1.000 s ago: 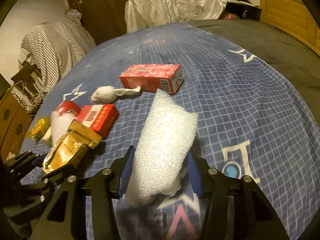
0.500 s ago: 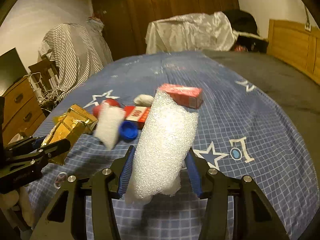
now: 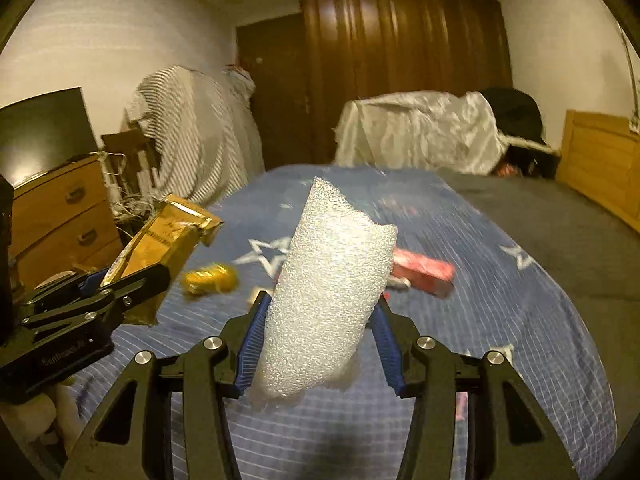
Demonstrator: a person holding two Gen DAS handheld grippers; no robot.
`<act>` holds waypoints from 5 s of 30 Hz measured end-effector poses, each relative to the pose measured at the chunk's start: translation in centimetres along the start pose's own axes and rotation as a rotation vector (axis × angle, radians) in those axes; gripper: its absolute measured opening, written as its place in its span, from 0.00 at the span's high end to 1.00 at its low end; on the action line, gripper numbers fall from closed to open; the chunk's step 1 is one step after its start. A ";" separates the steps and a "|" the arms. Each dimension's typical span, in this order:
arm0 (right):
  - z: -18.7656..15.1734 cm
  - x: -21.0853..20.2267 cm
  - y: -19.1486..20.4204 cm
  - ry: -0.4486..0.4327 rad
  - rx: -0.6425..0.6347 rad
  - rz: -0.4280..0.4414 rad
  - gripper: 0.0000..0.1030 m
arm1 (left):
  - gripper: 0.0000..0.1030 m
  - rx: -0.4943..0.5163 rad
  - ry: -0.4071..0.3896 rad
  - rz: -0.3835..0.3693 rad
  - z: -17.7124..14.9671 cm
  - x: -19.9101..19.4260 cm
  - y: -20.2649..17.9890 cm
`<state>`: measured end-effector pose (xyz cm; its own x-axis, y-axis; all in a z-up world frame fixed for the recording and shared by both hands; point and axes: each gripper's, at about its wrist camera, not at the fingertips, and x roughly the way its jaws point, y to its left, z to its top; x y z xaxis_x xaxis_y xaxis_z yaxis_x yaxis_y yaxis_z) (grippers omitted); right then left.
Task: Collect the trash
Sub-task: 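Carry the gold packet and white foam sleeve over to the white bucket, then open both tools to drop the packet and foam sleeve into the bucket, then move both open tools back over the bedspread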
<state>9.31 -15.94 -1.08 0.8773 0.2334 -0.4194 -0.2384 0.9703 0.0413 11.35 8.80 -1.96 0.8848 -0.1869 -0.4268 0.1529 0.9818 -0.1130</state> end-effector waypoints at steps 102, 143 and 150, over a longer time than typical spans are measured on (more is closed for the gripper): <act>4.2 26.2 63.1 0.603 -0.459 0.688 0.35 | 0.46 -0.555 0.184 0.688 -7.4 -17.4 48.7; -4.9 12.7 -0.6 0.357 0.134 0.164 0.28 | 0.20 -0.027 0.456 -0.032 -4.0 14.6 7.1; -4.8 15.5 -4.2 0.368 0.245 0.218 0.28 | 0.20 0.065 0.504 -0.026 -3.6 20.9 3.0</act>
<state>21.89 -16.66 -12.11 0.6023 0.4374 -0.6678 -0.2564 0.8982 0.3570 28.69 7.69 -14.40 0.5606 -0.1892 -0.8062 0.2135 0.9737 -0.0800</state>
